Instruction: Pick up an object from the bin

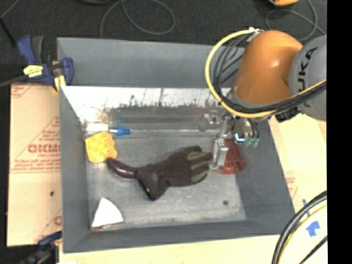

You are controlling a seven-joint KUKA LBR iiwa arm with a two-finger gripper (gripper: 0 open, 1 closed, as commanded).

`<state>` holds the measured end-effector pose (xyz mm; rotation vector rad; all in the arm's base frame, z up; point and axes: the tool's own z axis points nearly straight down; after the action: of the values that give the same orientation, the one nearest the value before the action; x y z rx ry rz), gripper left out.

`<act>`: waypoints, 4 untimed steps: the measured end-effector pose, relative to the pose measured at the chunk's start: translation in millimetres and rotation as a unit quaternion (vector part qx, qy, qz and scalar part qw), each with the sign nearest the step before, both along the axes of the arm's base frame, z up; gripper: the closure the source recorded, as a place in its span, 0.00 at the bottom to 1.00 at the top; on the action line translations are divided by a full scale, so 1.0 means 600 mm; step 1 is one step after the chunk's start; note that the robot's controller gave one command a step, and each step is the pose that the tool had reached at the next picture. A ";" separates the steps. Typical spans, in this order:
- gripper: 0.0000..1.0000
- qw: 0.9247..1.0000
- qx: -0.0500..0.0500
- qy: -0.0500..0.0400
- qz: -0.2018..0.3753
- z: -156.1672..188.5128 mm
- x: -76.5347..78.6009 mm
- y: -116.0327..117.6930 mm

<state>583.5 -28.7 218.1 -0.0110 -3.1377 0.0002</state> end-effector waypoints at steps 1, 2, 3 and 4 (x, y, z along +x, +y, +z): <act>0.00 1.000 0.000 -0.004 0.000 0.007 0.003 0.000; 0.00 0.999 -0.001 -0.007 0.032 -0.037 0.016 0.006; 0.00 0.995 -0.001 -0.007 0.100 -0.121 0.044 -0.002; 0.00 0.998 -0.001 -0.010 0.062 -0.209 0.036 -0.006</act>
Offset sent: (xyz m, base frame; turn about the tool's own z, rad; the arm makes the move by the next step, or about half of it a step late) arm 0.0262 0.0174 -0.1196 -0.2377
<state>604.8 -32.5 92.5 0.1842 -3.1514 0.0023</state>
